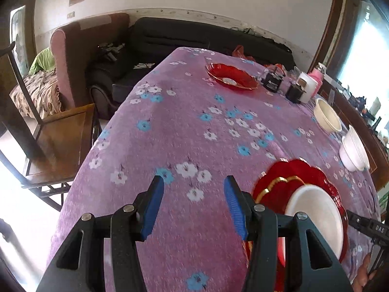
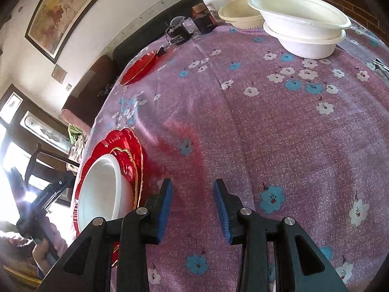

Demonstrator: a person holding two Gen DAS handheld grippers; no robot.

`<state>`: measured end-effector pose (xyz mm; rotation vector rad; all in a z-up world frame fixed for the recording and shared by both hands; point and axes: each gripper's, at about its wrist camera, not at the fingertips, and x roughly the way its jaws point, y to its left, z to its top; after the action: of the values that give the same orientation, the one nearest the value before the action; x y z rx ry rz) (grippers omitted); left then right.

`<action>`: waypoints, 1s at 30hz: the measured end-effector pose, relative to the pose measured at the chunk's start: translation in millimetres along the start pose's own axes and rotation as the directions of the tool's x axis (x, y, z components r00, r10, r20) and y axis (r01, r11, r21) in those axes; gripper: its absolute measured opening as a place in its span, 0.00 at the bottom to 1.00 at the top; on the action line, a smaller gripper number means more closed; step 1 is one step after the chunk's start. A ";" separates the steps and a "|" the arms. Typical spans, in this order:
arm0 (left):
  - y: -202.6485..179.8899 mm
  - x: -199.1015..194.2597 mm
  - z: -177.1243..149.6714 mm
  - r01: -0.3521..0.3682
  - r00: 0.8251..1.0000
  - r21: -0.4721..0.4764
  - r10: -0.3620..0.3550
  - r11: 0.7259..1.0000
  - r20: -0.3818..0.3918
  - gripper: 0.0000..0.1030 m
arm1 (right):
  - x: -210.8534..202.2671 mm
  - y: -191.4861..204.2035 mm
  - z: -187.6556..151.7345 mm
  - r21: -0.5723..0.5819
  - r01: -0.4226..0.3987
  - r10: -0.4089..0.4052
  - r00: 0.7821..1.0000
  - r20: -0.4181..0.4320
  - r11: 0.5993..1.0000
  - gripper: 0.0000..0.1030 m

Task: Organize plates and bowls
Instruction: 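Move the right gripper to the beige paper bowl and grasp its rim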

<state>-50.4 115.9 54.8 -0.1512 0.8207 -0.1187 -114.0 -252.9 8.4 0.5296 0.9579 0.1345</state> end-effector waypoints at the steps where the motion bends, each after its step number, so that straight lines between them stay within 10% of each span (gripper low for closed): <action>1: 2.8 2.6 1.2 0.000 1.000 -0.007 0.000 1.000 -0.002 0.50 | 0.1 -0.3 1.5 0.000 0.006 -0.006 1.000 0.001 1.000 0.37; 21: 27.1 50.6 11.9 0.071 0.993 -0.090 -0.079 0.993 -0.092 0.50 | -28.9 4.8 142.8 -0.012 0.112 -0.110 0.989 0.100 0.994 0.37; 30: -24.8 21.5 101.0 0.196 0.961 0.043 -0.183 0.980 -0.206 0.49 | -50.1 -51.7 246.9 0.025 0.183 -0.185 0.977 0.106 0.983 0.51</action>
<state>37.2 96.9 111.7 -0.1597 1.0020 -0.3452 50.2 -406.0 133.9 0.4545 0.8976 -0.0673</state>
